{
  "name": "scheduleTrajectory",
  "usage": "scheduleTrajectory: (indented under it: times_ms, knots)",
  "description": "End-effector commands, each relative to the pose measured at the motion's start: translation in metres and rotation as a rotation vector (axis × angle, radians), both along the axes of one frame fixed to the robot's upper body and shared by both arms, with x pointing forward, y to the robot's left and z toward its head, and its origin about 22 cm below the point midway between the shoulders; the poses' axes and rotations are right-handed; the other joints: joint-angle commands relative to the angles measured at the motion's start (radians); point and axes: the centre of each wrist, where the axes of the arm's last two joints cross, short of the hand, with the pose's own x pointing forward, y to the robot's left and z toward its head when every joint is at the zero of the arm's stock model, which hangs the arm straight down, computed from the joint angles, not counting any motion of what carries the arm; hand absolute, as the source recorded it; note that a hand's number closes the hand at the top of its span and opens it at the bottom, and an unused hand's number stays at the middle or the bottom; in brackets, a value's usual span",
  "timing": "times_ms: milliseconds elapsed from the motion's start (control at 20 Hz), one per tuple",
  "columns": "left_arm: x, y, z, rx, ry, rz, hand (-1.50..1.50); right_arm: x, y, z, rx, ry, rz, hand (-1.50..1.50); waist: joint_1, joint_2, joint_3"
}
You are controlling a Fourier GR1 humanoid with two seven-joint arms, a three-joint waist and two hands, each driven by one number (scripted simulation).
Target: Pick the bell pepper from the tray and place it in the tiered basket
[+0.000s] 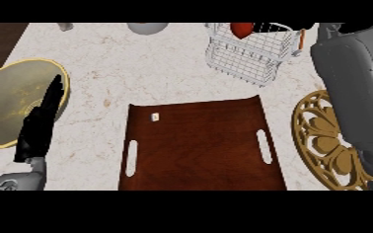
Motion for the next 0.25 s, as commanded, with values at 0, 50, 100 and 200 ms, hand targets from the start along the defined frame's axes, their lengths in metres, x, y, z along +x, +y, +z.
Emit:
scheduleTrajectory:
  times_ms: [0,50,100,200]
  knots:
    - [-0.006,0.008,-0.001,0.010,0.013,0.023,0.00,-0.040,-0.015,-0.002,0.081,0.013,-0.032,-1.50,-0.021,-0.004,0.000]
    - [-0.001,0.009,-0.002,-0.007,0.005,0.033,0.00,-0.049,-0.006,-0.014,0.091,0.019,-0.010,-1.50,-0.036,-0.005,-0.001]
    - [-0.003,0.013,0.007,0.007,-0.009,0.030,0.00,-0.061,-0.019,-0.009,0.101,-0.019,-0.016,-1.50,-0.025,-0.004,0.000]
    - [-0.004,0.012,0.002,0.002,0.002,0.039,0.00,-0.086,-0.031,-0.016,0.093,-0.052,-0.002,-1.50,-0.041,-0.004,0.000]
